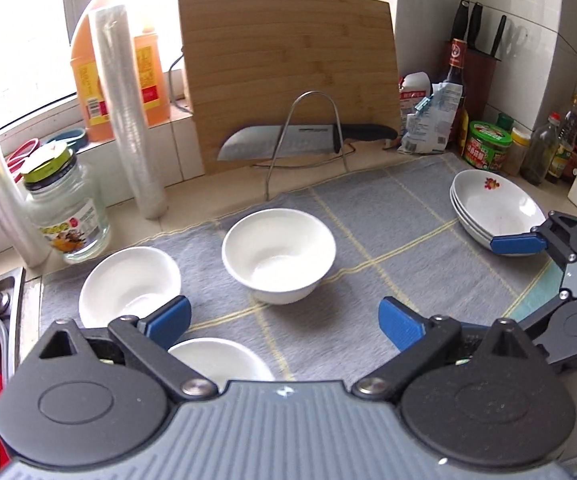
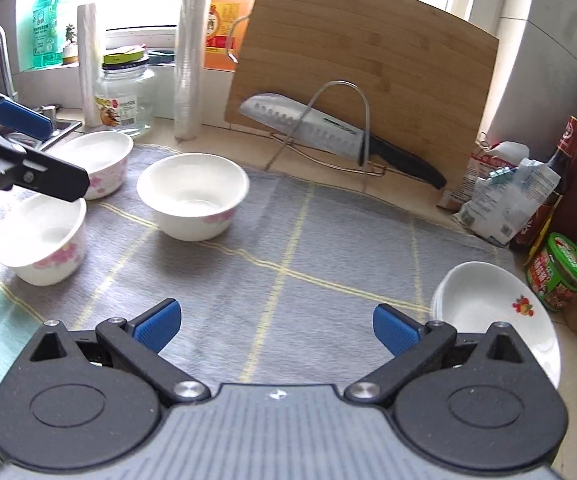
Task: Organize plates and bowls
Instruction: 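Withdraw the left tool and reach toward the white bowls, then grasp the rim of a plain white bowl with the left tool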
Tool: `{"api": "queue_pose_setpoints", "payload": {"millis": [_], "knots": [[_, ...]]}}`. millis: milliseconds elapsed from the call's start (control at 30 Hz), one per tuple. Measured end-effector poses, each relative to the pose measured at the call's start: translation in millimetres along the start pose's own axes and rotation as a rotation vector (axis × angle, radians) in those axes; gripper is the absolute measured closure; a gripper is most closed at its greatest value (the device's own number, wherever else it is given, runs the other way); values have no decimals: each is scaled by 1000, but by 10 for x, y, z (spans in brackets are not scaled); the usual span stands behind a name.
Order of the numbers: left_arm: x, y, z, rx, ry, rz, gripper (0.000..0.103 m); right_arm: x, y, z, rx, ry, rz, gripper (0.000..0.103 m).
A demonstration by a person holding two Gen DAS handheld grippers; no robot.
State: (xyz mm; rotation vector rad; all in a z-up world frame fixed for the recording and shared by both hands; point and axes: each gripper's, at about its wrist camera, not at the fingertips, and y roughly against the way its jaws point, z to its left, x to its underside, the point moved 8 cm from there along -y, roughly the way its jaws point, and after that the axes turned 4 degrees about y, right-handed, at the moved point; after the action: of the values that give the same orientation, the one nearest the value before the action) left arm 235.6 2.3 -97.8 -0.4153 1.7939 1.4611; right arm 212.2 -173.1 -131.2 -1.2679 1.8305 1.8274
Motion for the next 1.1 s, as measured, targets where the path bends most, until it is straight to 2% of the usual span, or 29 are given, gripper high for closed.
{"api": "queue_pose_setpoints", "payload": {"millis": [167,300,400,500,700,833,1000,1100], "knots": [[214,69,316,23,39,8,3,-54,-35,415,-42,48,1,0],[386,43,579,11,87,38,3,-95,-119,710,-70,92,6,0],[486,12,721,1,112,62,3,-127,-183,864,-97,104,10,0],[518,4,817,-2,122,64,3,-167,-253,937,-87,113,13,0],[355,-104,779,38,119,57,3,-222,-430,859,-76,90,17,0],[136,-285,653,81,74,67,3,-250,-586,735,-52,109,17,0],[-116,-624,458,137,22,141,4,-305,-776,591,-52,104,25,0],[-228,-840,400,172,39,189,4,-336,-876,540,-53,104,24,0]]}}
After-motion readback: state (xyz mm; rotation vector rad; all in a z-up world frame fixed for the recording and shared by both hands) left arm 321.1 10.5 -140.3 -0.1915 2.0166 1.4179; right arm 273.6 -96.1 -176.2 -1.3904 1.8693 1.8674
